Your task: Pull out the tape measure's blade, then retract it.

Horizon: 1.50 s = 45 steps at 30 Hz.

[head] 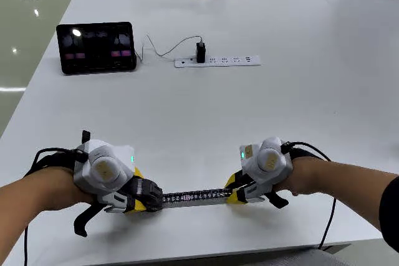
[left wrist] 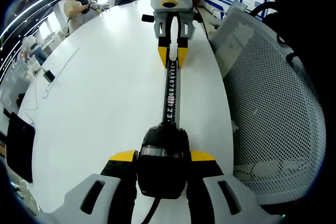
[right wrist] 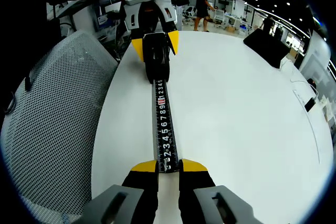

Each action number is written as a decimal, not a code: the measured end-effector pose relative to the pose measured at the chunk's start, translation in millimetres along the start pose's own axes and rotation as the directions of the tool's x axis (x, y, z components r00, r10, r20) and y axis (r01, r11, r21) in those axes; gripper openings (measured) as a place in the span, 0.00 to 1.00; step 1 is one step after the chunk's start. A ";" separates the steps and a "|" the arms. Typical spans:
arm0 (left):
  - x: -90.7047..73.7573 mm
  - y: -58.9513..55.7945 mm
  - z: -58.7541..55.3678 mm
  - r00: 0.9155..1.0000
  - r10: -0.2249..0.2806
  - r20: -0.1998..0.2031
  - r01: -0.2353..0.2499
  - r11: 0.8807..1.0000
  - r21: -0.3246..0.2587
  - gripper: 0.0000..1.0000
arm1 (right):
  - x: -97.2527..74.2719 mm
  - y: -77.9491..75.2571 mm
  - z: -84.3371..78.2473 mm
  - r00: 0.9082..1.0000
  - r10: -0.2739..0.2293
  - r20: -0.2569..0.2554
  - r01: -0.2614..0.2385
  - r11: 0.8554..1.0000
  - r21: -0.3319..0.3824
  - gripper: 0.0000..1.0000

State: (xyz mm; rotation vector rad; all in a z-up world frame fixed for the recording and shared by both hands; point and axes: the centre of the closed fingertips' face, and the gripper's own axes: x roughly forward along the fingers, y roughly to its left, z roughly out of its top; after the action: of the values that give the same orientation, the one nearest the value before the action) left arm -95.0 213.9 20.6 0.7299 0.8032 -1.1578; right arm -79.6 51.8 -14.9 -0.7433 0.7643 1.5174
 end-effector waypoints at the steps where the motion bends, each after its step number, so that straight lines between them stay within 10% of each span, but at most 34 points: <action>1: 0.0 -0.1 0.0 1.000 0.000 0.000 0.000 1.000 0.000 0.30 | -0.5 0.0 -0.6 1.000 0.001 -0.002 -0.001 1.000 0.000 0.11; 45: 0.4 0.1 1.3 1.000 0.000 0.001 0.000 1.000 0.000 0.30 | -9.5 -3.0 -13.9 1.000 0.003 -0.010 -0.002 1.000 0.005 0.11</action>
State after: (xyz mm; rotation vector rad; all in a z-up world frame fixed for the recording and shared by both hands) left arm -94.6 212.6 21.0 0.7295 0.8022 -1.1579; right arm -75.6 35.2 -15.4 -0.7470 0.7764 1.5146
